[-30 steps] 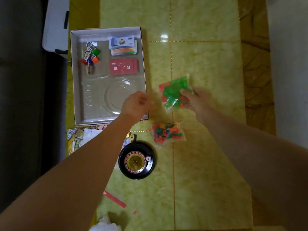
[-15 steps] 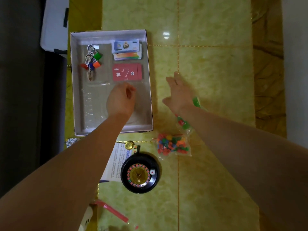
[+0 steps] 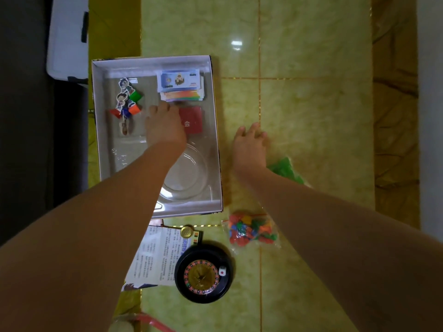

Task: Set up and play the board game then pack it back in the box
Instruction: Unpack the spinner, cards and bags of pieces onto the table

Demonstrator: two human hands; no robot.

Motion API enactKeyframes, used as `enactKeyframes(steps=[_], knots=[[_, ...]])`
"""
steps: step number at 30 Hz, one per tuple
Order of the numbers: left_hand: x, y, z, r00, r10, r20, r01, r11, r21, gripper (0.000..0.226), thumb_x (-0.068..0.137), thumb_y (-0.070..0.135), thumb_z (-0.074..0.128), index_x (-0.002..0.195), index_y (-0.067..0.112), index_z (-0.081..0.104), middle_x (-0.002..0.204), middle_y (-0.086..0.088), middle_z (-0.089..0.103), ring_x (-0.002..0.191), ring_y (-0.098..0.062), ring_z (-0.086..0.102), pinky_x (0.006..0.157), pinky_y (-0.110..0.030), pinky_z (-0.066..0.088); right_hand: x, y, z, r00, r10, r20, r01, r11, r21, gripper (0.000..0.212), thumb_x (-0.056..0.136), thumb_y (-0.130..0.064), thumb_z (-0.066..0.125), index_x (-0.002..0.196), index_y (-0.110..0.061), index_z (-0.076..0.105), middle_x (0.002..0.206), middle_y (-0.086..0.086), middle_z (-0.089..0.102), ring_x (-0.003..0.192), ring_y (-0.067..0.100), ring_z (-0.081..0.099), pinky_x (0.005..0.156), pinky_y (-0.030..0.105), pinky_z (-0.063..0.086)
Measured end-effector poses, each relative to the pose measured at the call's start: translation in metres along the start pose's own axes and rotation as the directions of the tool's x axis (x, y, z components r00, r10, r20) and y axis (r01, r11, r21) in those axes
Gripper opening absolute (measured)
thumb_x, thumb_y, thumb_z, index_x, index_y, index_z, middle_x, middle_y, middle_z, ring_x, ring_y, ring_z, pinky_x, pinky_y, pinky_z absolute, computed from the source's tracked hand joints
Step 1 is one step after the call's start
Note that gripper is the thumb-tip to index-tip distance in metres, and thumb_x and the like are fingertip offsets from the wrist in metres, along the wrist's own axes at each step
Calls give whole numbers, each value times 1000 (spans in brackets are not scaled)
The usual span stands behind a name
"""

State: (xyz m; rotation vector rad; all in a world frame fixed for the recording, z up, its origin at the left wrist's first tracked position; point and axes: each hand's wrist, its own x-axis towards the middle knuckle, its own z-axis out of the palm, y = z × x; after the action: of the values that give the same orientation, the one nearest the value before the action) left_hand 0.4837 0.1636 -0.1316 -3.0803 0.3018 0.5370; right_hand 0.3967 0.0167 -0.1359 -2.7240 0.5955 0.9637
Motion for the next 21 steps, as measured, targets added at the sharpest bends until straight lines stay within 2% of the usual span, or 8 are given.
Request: enactKeyframes(steps=[5, 9, 12, 19, 21], knots=[[8, 8, -8, 994, -107, 14, 105, 989, 102, 50, 84, 23, 69, 128, 9, 50, 131, -16, 49, 127, -37, 35, 100, -46, 34, 4, 3, 2, 1000, -18, 10, 18, 1000, -9, 72, 92, 7, 47, 152, 0, 7, 156, 32, -2, 140, 54, 11, 112, 53, 31], [10, 13, -8, 983, -182, -28, 184, 971, 155, 48, 81, 25, 71, 123, 10, 52, 122, -15, 58, 127, -35, 35, 99, -43, 33, 3, 5, 1, 999, -30, 26, 30, 1000, -8, 73, 92, 7, 48, 152, -2, 7, 156, 31, -2, 141, 53, 11, 110, 52, 35], [9, 13, -10, 986, -167, -28, 169, 971, 171, 45, 83, 27, 68, 120, 8, 53, 119, -14, 60, 128, -34, 33, 99, -41, 31, 3, 5, 1, 999, -37, 13, 37, 999, -33, 71, 93, 4, 47, 152, -1, 8, 156, 32, 0, 140, 55, 14, 110, 51, 35], [9, 6, -13, 995, -104, -7, 103, 981, 163, 63, 76, 41, 75, 124, 7, 52, 124, -14, 51, 129, -36, 31, 99, -42, 30, 3, 4, 0, 999, -40, 7, 40, 997, -69, 68, 94, 5, 44, 152, 1, 8, 154, 35, 1, 139, 56, 17, 110, 51, 35], [7, 6, -11, 995, -93, -24, 95, 982, 165, 57, 77, 42, 74, 120, 9, 56, 120, -13, 55, 129, -35, 32, 99, -42, 31, 3, 4, 0, 999, -42, 6, 42, 996, -74, 69, 93, 7, 45, 152, 1, 8, 154, 36, 2, 139, 56, 17, 109, 51, 36]])
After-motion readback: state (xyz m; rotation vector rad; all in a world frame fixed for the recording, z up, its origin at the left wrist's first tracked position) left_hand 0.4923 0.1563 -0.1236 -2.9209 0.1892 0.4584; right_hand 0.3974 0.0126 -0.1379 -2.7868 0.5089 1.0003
